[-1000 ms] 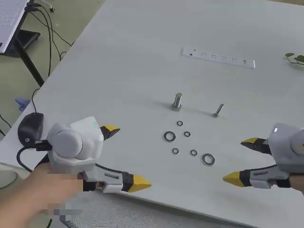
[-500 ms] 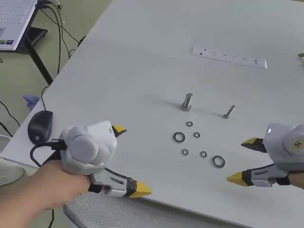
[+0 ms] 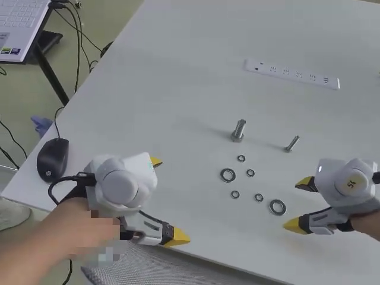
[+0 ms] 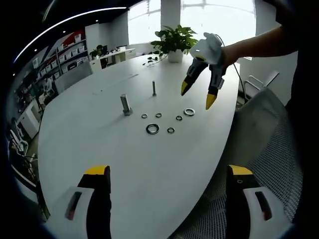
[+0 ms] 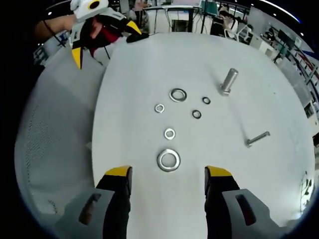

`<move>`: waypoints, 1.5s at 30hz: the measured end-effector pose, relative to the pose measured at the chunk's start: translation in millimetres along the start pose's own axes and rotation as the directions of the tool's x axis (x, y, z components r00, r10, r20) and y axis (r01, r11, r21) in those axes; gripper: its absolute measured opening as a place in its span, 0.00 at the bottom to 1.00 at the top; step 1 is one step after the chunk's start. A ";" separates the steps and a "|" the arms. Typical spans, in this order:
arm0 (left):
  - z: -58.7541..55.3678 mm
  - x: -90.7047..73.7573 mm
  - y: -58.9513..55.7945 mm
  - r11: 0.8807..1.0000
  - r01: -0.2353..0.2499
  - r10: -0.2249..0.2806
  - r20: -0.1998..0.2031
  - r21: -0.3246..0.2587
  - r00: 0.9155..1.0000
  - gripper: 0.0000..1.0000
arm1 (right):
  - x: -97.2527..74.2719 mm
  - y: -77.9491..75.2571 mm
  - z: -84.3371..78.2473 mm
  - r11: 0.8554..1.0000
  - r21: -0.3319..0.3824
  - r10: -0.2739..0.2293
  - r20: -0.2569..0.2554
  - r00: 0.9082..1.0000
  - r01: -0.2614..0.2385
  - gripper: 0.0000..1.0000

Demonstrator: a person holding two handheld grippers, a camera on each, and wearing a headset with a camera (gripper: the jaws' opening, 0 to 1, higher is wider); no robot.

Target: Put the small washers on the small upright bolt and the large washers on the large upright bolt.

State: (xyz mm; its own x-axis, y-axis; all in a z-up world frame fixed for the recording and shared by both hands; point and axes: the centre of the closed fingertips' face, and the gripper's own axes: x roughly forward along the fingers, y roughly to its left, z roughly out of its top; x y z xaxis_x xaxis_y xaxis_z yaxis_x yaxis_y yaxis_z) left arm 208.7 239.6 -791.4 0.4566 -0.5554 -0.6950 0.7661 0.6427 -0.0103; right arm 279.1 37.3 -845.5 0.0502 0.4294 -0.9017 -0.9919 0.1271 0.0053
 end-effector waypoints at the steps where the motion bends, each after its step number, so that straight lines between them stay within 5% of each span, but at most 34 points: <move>1: 0.1 0.1 0.0 1.000 0.000 0.000 0.002 -0.002 1.000 0.97 | 1.8 0.0 0.0 1.000 -0.003 0.002 -0.006 1.000 -0.002 0.57; 25: 8.1 3.5 1.0 1.000 -0.011 0.012 0.033 -0.021 0.999 0.90 | 31.2 0.7 -11.3 0.985 -0.153 0.051 -0.142 0.989 -0.073 0.48; 36: 3.6 5.2 -1.2 0.999 -0.007 0.008 0.029 -0.038 1.000 0.87 | 31.5 0.2 -9.0 0.985 -0.154 0.050 -0.144 0.988 -0.072 0.45; 45: 2.1 5.5 -2.6 0.999 -0.002 0.003 0.032 -0.053 0.999 0.84 | 31.3 -2.6 -6.8 0.984 -0.165 0.042 -0.179 0.983 -0.072 0.34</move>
State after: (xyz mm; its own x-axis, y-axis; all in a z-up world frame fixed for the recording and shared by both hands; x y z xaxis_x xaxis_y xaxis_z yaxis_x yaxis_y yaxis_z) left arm 210.1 233.8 -793.7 0.4734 -0.5699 -0.6716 0.7402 0.6707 -0.0474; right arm 282.4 44.3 -876.6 -0.0128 0.2675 -0.9635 -0.9986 -0.0535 -0.0016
